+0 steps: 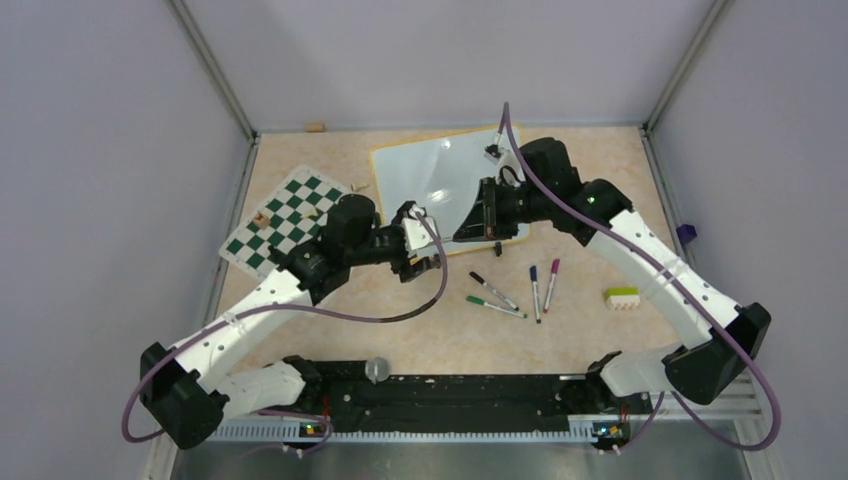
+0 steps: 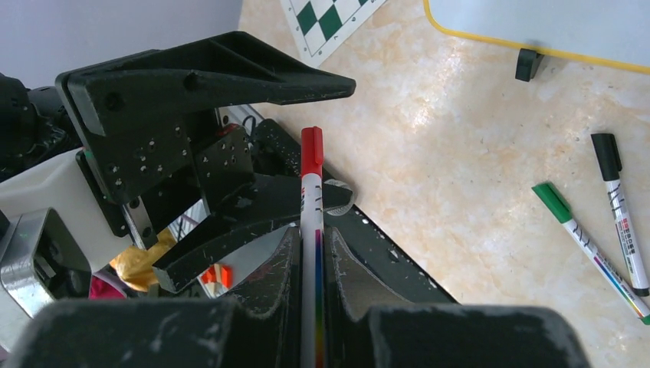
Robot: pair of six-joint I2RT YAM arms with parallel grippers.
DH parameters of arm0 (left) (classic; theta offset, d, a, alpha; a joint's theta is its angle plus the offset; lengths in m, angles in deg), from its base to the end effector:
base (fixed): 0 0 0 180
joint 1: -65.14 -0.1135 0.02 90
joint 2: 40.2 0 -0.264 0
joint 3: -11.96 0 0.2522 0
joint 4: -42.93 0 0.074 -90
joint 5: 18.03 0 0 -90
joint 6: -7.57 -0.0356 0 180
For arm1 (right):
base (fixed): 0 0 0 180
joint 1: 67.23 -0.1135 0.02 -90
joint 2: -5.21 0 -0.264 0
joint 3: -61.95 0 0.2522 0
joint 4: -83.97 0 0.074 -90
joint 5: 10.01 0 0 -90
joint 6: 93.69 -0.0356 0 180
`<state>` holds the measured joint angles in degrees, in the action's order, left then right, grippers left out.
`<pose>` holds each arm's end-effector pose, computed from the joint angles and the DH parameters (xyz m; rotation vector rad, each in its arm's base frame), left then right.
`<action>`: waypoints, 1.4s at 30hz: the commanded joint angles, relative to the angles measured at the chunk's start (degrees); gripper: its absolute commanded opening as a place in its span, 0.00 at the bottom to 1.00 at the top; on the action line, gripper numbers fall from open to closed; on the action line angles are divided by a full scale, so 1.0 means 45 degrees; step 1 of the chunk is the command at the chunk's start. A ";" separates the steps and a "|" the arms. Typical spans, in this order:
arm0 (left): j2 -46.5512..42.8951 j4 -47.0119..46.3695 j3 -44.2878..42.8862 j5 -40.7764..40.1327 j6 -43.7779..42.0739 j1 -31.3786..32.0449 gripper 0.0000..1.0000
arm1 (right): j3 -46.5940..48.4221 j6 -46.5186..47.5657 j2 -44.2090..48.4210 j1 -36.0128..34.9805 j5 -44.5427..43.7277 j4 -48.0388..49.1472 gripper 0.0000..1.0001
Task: Write a sentence on the whiteboard
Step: Pick up the pen cap from the whiteboard marker, then open the pen cap from the whiteboard marker, then place the pen cap at the center of the board.
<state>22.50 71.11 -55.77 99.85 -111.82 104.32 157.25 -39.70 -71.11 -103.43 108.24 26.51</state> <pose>0.1810 -0.1690 0.3287 1.3595 1.4282 -0.5908 0.2148 0.1781 0.3865 -0.2988 2.4266 1.1836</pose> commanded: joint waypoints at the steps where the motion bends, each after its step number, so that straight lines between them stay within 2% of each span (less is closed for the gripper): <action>1: 0.0168 -0.0751 -0.0548 0.0581 -0.0411 0.0063 0.73 | 0.0632 -0.0141 -0.0276 0.0009 0.0459 0.0590 0.00; 5: 0.0377 -0.0740 -0.0726 0.0348 -0.0541 0.0063 0.43 | 0.0644 -0.0179 -0.0349 0.0018 0.0304 0.0538 0.00; 9: 0.0476 -0.0597 -0.0832 0.0456 -0.0697 0.0063 0.20 | 0.0427 -0.0232 -0.0346 0.0017 0.0274 0.0534 0.00; 11: 0.0509 -0.0355 -0.0926 0.0537 -0.0830 0.0073 0.03 | 0.0349 -0.0242 -0.0347 0.0018 0.0265 0.0520 0.00; 12: 0.0561 -0.0125 -0.0993 0.0545 -0.0908 0.0064 0.00 | 0.0371 -0.0240 -0.0346 0.0014 0.0255 0.0521 0.00; 18: 0.0403 0.0502 -0.0703 0.0067 -0.1286 0.0068 0.00 | 0.0473 -0.0113 -0.0256 0.0284 0.0496 0.0060 0.00; 23: -0.0255 0.0274 0.0584 -0.0065 -0.1165 0.0063 0.00 | 0.0486 0.0249 0.0240 0.1686 0.2305 -0.0510 0.00; 26: -0.0638 0.0358 0.1088 -0.0372 -0.0819 0.0064 0.00 | 0.0899 0.1185 0.0356 0.2513 0.3014 -0.1868 0.00; 31: -0.1452 0.0123 0.1983 -0.1013 -0.0226 0.0063 0.00 | 0.1467 0.2818 0.0200 0.2835 0.2626 -0.3939 0.00; 35: -0.1895 0.0483 0.2165 -0.1396 0.0358 0.0063 0.00 | 0.1409 0.3052 0.0268 0.3030 0.2391 -0.4161 0.00; 38: -0.2082 0.0344 0.2068 -0.2375 0.1907 0.0066 0.00 | 0.1243 0.2711 0.0334 0.3041 0.1964 -0.3842 0.00; 40: -0.2088 0.0064 0.2016 -0.3451 0.3683 0.0064 0.00 | 0.0953 0.2238 0.0577 0.3032 0.1321 -0.3363 0.00; 41: -0.2030 -0.0122 0.1980 -0.4212 0.5149 0.0051 0.00 | 0.0776 0.1974 0.0782 0.3034 0.0942 -0.3036 0.00; 42: -0.1939 -0.0150 0.1907 -0.5042 0.7469 0.0035 0.00 | 0.0580 0.1689 0.1001 0.3027 0.0550 -0.2685 0.00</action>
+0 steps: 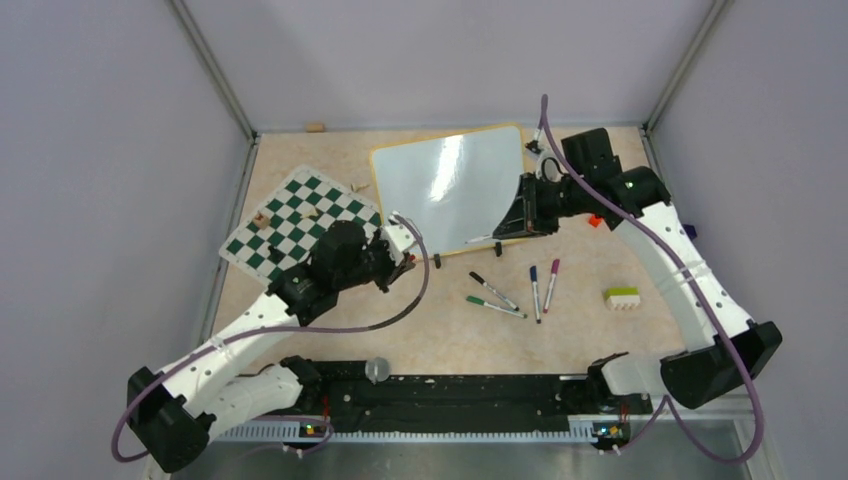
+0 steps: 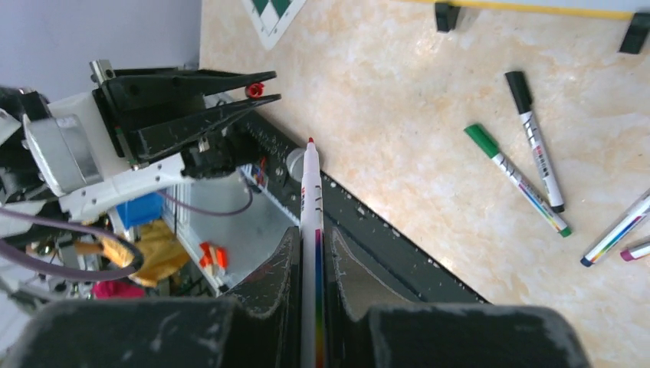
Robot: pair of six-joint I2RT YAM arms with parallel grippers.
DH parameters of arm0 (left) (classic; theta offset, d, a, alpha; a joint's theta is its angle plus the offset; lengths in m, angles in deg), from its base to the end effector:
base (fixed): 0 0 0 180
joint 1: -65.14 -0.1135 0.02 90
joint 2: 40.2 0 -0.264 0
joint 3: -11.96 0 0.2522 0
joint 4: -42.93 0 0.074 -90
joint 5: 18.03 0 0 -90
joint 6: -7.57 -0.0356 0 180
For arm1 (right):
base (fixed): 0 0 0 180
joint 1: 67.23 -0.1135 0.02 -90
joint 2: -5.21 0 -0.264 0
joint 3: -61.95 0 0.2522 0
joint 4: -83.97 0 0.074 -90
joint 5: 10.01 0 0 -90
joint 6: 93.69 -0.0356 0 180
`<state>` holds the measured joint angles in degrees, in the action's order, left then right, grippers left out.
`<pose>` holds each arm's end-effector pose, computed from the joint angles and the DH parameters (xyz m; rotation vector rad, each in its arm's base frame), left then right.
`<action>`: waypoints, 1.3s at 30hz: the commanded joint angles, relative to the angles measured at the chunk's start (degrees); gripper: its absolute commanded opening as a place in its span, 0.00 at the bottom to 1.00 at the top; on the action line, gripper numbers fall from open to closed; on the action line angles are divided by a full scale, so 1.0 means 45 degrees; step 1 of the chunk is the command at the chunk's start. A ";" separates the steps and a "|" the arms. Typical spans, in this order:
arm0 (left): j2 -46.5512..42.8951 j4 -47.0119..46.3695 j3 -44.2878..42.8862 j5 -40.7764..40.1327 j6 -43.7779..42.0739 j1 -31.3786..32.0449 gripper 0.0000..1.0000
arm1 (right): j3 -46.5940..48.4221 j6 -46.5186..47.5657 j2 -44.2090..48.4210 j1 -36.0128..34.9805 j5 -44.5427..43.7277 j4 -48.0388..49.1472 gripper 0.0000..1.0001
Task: Write a sentence on the whiteboard
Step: Place the pen cap at the center of the board, then pick up the whiteboard marker at the Whiteboard stand.
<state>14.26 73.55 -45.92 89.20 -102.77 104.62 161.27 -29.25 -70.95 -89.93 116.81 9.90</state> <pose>0.1587 -0.1444 0.2940 1.1882 1.6848 -0.5150 0.2255 0.1175 0.3895 -0.2370 2.5500 1.1417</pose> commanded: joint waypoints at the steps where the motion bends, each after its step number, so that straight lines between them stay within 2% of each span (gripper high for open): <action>1: 0.0067 -0.0514 -0.0375 -0.3722 0.7235 -0.0052 0.00 | -0.0494 -0.0912 0.1212 0.0030 -0.1701 0.1338 0.00; 2: 0.0301 0.0004 -0.0526 -0.4897 0.9183 -0.0118 0.00 | -0.0798 -0.1208 0.1479 0.0033 -0.2045 0.1673 0.00; 4: 0.1096 0.1805 -0.0919 -0.5744 1.2495 -0.0517 0.00 | -0.1246 -0.1766 0.2005 0.0037 -0.2558 0.2396 0.00; 6: 0.2133 0.3558 -0.1053 -0.5052 1.4602 -0.1364 0.00 | -0.1673 -0.2154 0.2429 0.0036 -0.2866 0.2863 0.00; 8: 0.2983 0.4439 -0.0838 -0.4231 1.5251 -0.2095 0.00 | -0.1925 -0.2340 0.2741 0.0027 -0.3188 0.3087 0.00; 10: 0.3433 0.4769 -0.0485 -0.4230 1.5746 -0.2636 0.00 | -0.2040 -0.2363 0.2929 0.0028 -0.3377 0.3146 0.00; 14: 0.3495 0.4320 0.0385 -0.3894 1.6313 -0.4018 0.00 | -0.2012 -0.2066 0.3110 0.0038 -0.3416 0.3065 0.00; 18: 0.3482 0.3925 0.0748 -0.4298 1.6389 -0.4489 0.00 | -0.1954 -0.1831 0.3415 0.0029 -0.3471 0.2884 0.00; 21: 0.3987 0.3742 0.0954 -0.4526 1.6484 -0.4562 0.10 | -0.2069 -0.1758 0.3811 0.0025 -0.3453 0.2945 0.00; 26: 0.5280 0.3731 0.0733 -0.4199 1.6673 -0.4653 0.18 | -0.2257 -0.1631 0.4577 0.0025 -0.3519 0.3035 0.00; 30: 0.5720 0.3352 0.0797 -0.4012 1.6977 -0.4667 0.37 | -0.2341 -0.1460 0.4808 0.0031 -0.3323 0.2842 0.00; 34: 0.5580 0.3787 0.0562 -0.4117 1.7272 -0.4659 0.67 | -0.2084 -0.1201 0.4838 0.0026 -0.3182 0.2563 0.00; 39: 0.4240 0.5171 -0.0479 -0.4305 1.6974 -0.4654 0.78 | -0.1775 -0.0671 0.4679 0.0032 -0.3398 0.2291 0.00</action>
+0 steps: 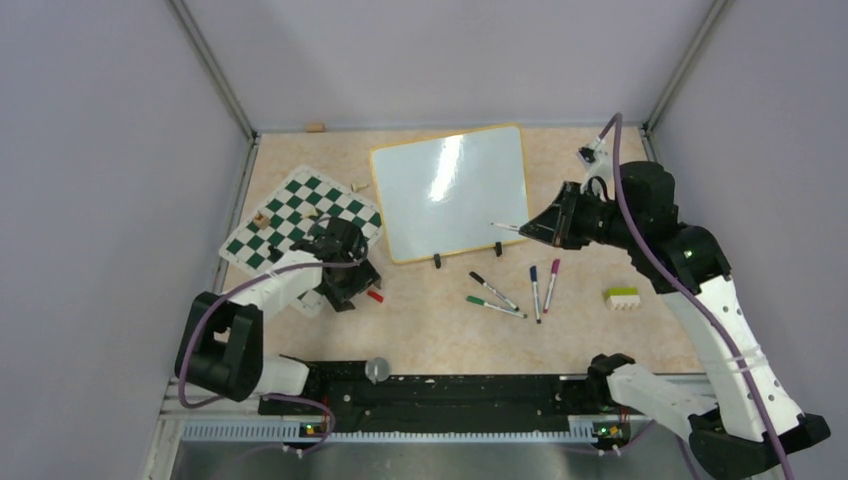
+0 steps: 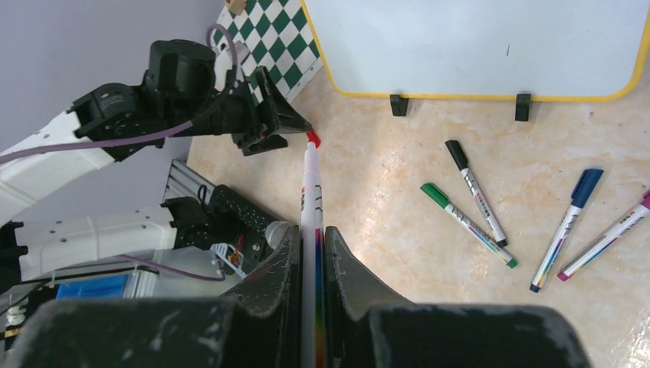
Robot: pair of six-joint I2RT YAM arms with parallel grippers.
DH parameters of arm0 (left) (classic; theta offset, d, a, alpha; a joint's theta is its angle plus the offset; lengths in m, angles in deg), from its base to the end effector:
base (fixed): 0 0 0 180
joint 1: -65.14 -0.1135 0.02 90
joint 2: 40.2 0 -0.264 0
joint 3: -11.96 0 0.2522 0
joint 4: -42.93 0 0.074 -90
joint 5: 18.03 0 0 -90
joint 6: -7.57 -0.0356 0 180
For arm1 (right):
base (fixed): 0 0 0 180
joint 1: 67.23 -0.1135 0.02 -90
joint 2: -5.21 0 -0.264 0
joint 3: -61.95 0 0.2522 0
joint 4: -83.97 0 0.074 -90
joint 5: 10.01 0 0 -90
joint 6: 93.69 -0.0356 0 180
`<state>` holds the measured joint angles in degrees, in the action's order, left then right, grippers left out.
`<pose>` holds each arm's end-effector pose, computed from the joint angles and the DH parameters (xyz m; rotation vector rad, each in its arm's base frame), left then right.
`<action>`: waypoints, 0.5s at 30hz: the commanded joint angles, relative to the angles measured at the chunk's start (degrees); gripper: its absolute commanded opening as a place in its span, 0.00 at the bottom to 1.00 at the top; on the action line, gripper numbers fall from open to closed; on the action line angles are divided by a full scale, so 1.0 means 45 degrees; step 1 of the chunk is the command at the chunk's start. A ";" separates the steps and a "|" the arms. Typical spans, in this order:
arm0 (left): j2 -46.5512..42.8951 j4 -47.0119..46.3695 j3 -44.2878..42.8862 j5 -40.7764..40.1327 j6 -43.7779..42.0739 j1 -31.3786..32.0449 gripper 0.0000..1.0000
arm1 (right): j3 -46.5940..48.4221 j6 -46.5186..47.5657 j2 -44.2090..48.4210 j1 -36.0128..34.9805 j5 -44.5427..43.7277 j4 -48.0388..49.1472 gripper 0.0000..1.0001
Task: Write a sentence on the whiteboard
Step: Pick up the whiteboard marker at the Whiteboard stand.
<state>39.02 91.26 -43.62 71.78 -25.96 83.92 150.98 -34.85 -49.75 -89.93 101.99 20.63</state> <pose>0.2231 -0.0757 0.1675 -0.9302 2.7231 -0.2749 0.1523 0.0782 0.4186 -0.0866 2.1876 0.9542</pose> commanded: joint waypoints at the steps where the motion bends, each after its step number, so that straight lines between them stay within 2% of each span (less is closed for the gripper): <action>1: -0.1641 0.1312 -0.1227 -0.0455 -0.0366 -0.0068 0.79 | 0.0503 0.0649 -0.0074 0.0030 -0.0172 -0.0085 0.00; 7: -0.2908 0.0456 -0.2318 0.0471 -0.3008 -0.0466 0.90 | 0.0504 0.1307 -0.0460 0.0030 -0.0752 -0.0012 0.00; 10: -0.3070 0.0013 -0.2635 0.0259 -0.4126 -0.0587 0.98 | 0.0421 0.1419 -0.0773 0.0038 -0.0873 0.0207 0.00; 15: -0.2985 -0.0834 -0.3325 0.0657 -0.5309 -0.1335 0.99 | 0.0486 0.0938 -0.1621 0.0039 -0.0035 0.1103 0.00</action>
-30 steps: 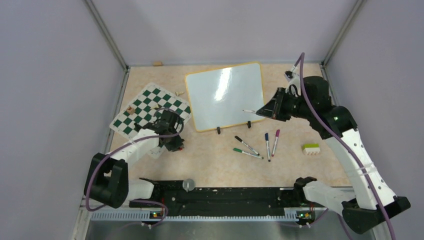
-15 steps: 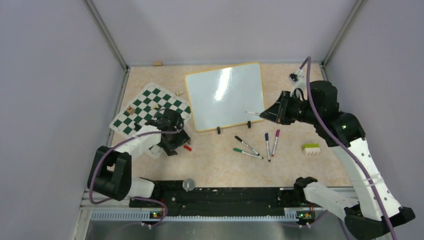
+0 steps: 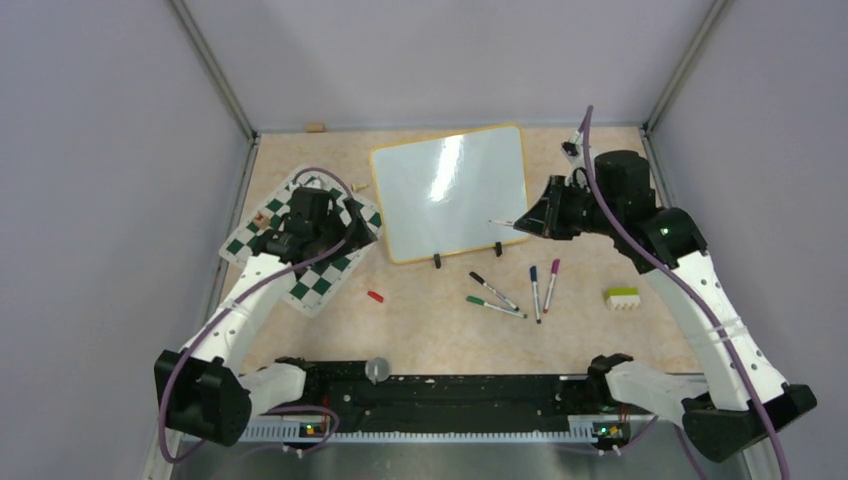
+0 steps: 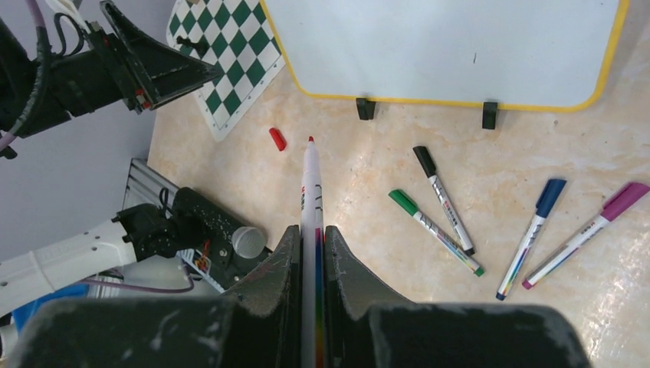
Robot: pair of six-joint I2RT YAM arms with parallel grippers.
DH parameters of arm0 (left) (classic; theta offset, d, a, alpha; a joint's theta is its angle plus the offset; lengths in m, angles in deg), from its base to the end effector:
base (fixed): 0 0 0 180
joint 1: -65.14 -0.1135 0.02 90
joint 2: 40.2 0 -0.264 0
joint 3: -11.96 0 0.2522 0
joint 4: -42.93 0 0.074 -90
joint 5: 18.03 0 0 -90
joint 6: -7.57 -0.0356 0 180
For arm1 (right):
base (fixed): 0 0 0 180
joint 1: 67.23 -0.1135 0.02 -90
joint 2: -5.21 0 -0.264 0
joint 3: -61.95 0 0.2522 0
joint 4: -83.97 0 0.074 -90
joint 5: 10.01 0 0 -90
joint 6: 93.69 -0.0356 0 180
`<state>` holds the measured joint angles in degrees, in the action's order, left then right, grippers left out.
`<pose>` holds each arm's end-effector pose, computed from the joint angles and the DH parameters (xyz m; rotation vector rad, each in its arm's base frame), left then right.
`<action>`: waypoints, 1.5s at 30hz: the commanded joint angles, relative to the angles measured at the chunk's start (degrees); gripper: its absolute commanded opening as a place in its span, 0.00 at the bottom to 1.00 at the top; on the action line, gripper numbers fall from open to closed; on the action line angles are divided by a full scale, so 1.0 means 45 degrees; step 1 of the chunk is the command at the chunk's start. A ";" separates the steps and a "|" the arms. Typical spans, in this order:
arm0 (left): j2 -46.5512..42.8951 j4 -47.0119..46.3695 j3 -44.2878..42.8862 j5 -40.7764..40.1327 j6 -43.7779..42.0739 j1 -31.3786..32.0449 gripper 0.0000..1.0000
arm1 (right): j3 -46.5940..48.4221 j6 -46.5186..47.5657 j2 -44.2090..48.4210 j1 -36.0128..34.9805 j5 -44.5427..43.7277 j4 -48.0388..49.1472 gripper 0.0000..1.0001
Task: Write a sentence on the whiteboard
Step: Pick up the whiteboard marker at the Whiteboard stand.
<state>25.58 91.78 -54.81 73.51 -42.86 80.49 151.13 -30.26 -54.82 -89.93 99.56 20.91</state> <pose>0.2287 -0.0638 0.2774 -0.5038 2.4085 -0.4665 0.1777 0.0873 0.4050 -0.1302 2.2492 0.8499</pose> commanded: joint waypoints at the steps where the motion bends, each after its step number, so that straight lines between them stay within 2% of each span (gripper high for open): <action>1: 0.0069 -0.1029 -0.1029 0.0748 -0.1807 -0.0799 0.99 | 0.0553 -0.0181 -0.0682 0.0039 0.0574 0.1124 0.00; 4: 0.0245 -0.1727 -0.1263 0.2863 -0.2376 -0.1732 0.99 | 0.0549 -0.0231 -0.0958 0.0040 0.0544 0.1774 0.00; 6: 0.0383 -0.2970 -0.0966 0.4578 -0.2864 -0.2354 0.99 | 0.0597 -0.0282 -0.1097 0.0029 0.0367 0.2154 0.00; 10: 0.1051 -0.4863 -0.0495 0.5939 -0.4091 -0.2689 0.99 | 0.0448 -0.0247 -0.1685 0.0027 0.0639 0.2976 0.00; 12: 0.1615 -0.5538 -0.0461 0.6367 -0.4104 -0.2718 0.99 | 0.0666 -0.0205 -0.2105 0.0025 0.0897 0.3023 0.00; 13: 0.1923 -0.5692 -0.0538 0.6551 -0.4089 -0.2728 0.97 | 0.0873 -0.0185 -0.2297 0.0034 0.1011 0.2991 0.00; 14: 0.2216 -0.5775 -0.0650 0.6928 -0.4107 -0.2755 0.90 | 0.1055 -0.0206 -0.2435 0.0028 0.1071 0.2994 0.00; 16: 0.2816 -0.6291 -0.0737 0.8361 -0.4312 -0.2865 0.98 | 0.1383 -0.0238 -0.2630 0.0033 0.0964 0.2996 0.00; 19: 0.3598 -0.6746 -0.0798 0.9205 -0.4542 -0.2910 0.99 | 0.1725 -0.0311 -0.2861 0.0027 0.0958 0.3105 0.00; 24: 0.4183 -0.6798 -0.0675 0.8963 -0.4963 -0.3238 0.99 | 0.1601 -0.0356 -0.2999 0.0025 0.0827 0.3477 0.00; 27: 0.4549 -0.6924 -0.0832 1.0040 -0.5447 -0.3333 0.99 | 0.1541 -0.0475 -0.3162 0.0035 0.0785 0.3881 0.00; 33: 0.5857 -0.6153 -0.2091 1.1103 -0.6627 -0.3640 0.98 | 0.1700 -0.0263 -0.3829 0.0037 0.0758 0.4312 0.00; 35: 0.6401 -0.5619 -0.2703 1.1716 -0.6937 -0.3650 0.95 | 0.1844 -0.0121 -0.4108 0.0038 0.0760 0.4319 0.00; 40: 0.7091 -0.4542 -0.3314 1.1319 -0.7964 -0.3646 0.97 | 0.2003 -0.0044 -0.4638 0.0031 0.0788 0.4724 0.00; 45: 0.8404 -0.3018 -0.4597 1.2235 -0.9024 -0.3656 0.99 | 0.2075 -0.0119 -0.4937 0.0042 0.0869 0.4979 0.00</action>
<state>60.16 72.68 -70.42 123.80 -77.41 64.41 156.86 -31.68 -76.72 -89.93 103.02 39.23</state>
